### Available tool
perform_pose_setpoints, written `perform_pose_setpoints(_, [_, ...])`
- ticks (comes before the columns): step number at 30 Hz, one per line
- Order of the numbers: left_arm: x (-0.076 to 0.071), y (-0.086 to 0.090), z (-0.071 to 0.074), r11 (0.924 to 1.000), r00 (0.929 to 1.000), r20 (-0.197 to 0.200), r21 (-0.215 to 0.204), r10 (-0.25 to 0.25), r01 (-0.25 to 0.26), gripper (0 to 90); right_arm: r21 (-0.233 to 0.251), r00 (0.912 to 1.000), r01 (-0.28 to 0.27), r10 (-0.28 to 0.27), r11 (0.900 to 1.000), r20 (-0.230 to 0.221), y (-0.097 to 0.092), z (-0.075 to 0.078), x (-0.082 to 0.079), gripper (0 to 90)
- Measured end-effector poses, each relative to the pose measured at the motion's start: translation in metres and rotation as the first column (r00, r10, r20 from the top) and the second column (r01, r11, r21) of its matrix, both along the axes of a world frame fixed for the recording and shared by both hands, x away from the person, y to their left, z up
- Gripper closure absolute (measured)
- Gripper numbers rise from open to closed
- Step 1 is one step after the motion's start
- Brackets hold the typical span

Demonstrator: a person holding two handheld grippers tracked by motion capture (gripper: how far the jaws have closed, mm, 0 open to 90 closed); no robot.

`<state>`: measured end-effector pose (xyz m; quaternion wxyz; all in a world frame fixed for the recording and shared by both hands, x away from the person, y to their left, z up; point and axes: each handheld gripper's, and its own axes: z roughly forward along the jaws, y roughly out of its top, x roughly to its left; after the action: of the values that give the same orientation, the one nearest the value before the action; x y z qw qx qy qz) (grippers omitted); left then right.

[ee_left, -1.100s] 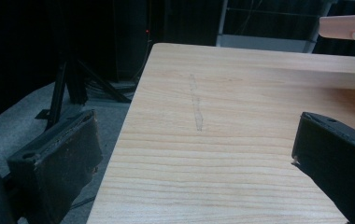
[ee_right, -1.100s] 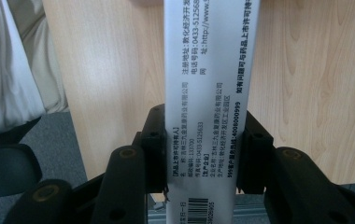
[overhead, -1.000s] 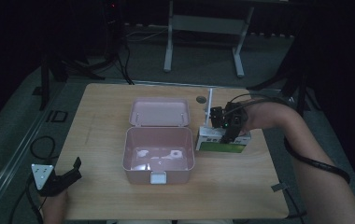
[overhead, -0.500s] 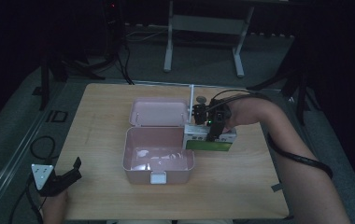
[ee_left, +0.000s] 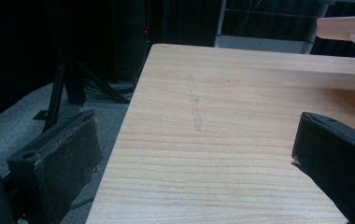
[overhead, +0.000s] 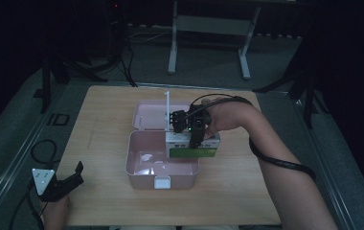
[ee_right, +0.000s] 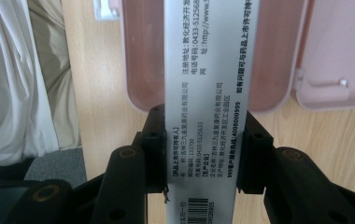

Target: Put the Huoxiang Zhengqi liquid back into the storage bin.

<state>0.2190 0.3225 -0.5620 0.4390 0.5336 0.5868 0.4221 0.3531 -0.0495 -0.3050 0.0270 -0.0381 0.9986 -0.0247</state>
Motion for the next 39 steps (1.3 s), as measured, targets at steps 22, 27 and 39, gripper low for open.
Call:
perform_pose_setpoints(22, [0.000,0.000,0.000,1.0000,1.0000,0.000,0.000,-0.005,0.005,1.3,0.004,0.9988,-0.029,0.029,0.9996,-0.040,0.056,-0.031,-0.006,62.1])
perform_pose_setpoints(27, [0.000,0.000,0.000,1.0000,1.0000,0.001,-0.002,-0.007,0.007,1.3,0.009,0.9972,-0.034,0.035,0.9994,-0.067,0.058,-0.050,-0.005,62.1])
perform_pose_setpoints(39, [0.000,0.000,0.000,1.0000,1.0000,-0.002,0.002,-0.008,0.008,1.3,0.002,0.9947,-0.015,0.015,0.9999,-0.102,0.053,-0.092,0.000,62.1])
